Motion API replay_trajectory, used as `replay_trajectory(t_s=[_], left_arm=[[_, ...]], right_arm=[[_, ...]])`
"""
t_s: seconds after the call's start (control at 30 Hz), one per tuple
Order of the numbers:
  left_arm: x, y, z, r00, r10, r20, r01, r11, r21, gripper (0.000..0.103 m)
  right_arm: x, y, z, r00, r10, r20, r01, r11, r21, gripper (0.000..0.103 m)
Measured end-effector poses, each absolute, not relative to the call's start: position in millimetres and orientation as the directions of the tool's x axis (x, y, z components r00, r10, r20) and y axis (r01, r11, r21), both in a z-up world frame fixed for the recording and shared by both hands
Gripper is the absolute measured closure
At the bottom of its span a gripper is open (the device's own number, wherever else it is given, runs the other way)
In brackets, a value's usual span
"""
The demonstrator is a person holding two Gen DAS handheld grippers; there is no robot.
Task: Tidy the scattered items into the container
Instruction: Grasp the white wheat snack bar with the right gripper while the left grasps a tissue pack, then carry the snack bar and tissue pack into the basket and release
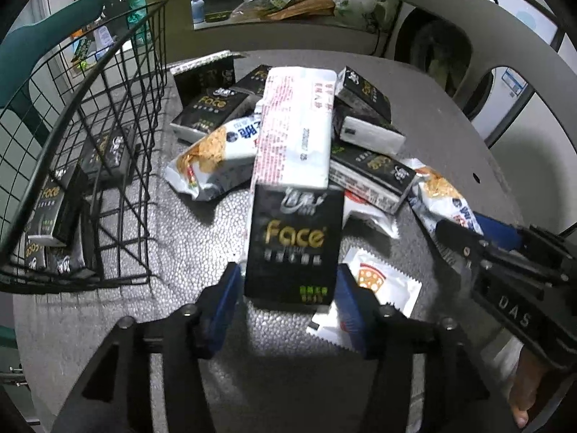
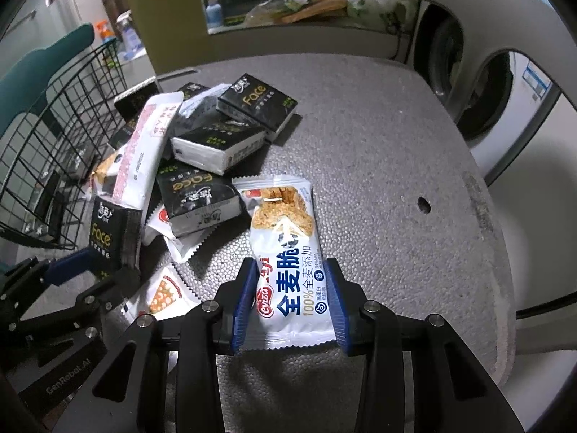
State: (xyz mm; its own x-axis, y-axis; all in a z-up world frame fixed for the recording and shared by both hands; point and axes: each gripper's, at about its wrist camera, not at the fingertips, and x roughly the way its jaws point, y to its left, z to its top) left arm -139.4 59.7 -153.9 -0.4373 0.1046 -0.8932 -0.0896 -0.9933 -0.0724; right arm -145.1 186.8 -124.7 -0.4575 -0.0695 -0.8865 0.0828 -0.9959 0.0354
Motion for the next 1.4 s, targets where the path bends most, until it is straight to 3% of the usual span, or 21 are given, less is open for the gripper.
replay_trajectory(t_s=[0.17, 0.2, 0.23, 0.47, 0.97, 1.23, 1.4], left_arm=[[-146, 61, -157, -0.44, 0.117, -0.89, -0.081, -0.993, -0.091, 0.038], [-148, 63, -158, -0.436, 0.116, -0.892, -0.085, -0.993, -0.088, 0.039], [-149, 65, -159, -0.432, 0.111, -0.895, -0.086, -0.993, -0.081, 0.049], [-137, 62, -145, -0.444, 0.136, -0.886, -0.09, -0.99, -0.106, 0.051], [-86, 40, -35, -0.568, 0.226, -0.791, -0.12, -0.974, -0.192, 0.051], [-75, -26, 30, -0.659, 0.086, -0.747, 0.01, -0.992, -0.124, 0.051], [-79, -75, 30, -0.627, -0.017, -0.779, 0.148, -0.984, -0.097, 0.051]], right_arm=[[-145, 189, -125, -0.458, -0.076, -0.885, 0.084, -0.996, 0.042, 0.065], [-145, 189, -125, -0.458, -0.076, -0.885, 0.084, -0.996, 0.042, 0.065], [-145, 189, -125, -0.459, -0.076, -0.885, 0.084, -0.996, 0.042, 0.065], [-141, 187, -116, -0.484, -0.055, -0.873, 0.059, -0.998, 0.03, 0.067], [-101, 149, -39, -0.587, -0.114, -0.802, 0.102, -0.993, 0.066, 0.068], [-84, 83, 35, -0.677, -0.194, -0.71, 0.248, -0.968, 0.029, 0.067], [-92, 17, 50, -0.657, -0.303, -0.69, 0.387, -0.921, 0.035, 0.067]])
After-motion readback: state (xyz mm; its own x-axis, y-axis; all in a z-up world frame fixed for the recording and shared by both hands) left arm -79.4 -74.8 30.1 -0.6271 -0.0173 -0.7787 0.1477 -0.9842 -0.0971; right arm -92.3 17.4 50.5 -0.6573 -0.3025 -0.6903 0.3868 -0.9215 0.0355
